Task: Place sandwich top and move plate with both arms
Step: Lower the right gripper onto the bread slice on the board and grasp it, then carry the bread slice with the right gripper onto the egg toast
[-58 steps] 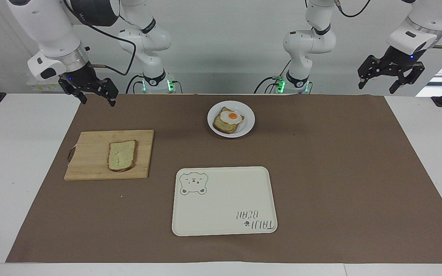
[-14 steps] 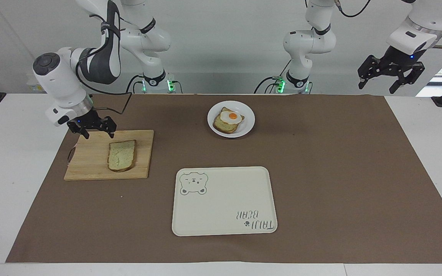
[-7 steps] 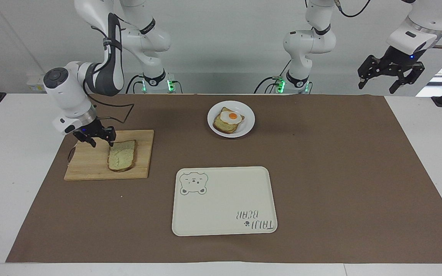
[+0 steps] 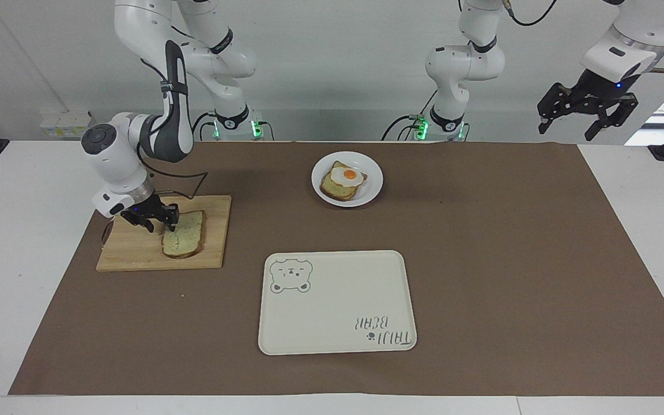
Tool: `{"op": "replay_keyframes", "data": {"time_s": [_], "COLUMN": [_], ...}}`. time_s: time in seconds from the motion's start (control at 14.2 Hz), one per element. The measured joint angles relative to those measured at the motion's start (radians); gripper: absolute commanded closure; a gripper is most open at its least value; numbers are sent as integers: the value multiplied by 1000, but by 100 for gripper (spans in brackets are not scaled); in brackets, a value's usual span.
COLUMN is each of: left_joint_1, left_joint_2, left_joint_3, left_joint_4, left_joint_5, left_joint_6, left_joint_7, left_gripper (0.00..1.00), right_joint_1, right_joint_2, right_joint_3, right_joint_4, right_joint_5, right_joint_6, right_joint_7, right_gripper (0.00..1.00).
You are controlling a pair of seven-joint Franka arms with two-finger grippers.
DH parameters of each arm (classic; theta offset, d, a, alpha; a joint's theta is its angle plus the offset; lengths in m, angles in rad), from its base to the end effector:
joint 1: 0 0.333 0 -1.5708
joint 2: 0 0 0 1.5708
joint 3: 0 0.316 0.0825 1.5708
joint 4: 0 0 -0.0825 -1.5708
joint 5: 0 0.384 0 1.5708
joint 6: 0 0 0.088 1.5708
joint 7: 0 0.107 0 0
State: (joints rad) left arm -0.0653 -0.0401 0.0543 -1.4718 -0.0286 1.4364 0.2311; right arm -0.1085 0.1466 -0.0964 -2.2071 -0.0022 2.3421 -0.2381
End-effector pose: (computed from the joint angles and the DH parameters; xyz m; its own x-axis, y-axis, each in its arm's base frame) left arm 0.5271 -0.0084 0.6804 0.9699 -0.2434 0.0116 -0.2436 -0.9694 0.0286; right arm 0.5336 -0.1106 0.3135 0.9993 0.0356 -0.0143 0.0358 -0.9993 0.0126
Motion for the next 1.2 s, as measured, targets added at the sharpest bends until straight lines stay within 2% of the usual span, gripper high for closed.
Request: {"op": "replay_keyframes", "data": {"time_s": [0.07, 0.14, 0.63, 1.06, 1.2], "left_joint_1": [0, 0, 0, 0, 0], "left_joint_2": [0, 0, 0, 0, 0], "left_joint_3": [0, 0, 0, 0, 0], "left_joint_4": [0, 0, 0, 0, 0], "left_joint_5": [0, 0, 0, 0, 0], "left_joint_6": [0, 0, 0, 0, 0], "left_joint_7": [0, 0, 0, 0, 0], "left_gripper": [0, 0, 0, 0, 0], "right_joint_1": [-1, 0, -1, -3, -2], "right_joint_2": [5, 4, -4, -69, -100], "right_joint_3": [1, 6, 12, 7, 13], "right_joint_4": [-1, -1, 4, 103, 118], "right_joint_5": [2, 6, 7, 8, 53], "right_joint_6": [5, 5, -14, -223, -283], "right_joint_7": [0, 0, 0, -8, -8], "right_gripper": [96, 100, 100, 100, 100]}}
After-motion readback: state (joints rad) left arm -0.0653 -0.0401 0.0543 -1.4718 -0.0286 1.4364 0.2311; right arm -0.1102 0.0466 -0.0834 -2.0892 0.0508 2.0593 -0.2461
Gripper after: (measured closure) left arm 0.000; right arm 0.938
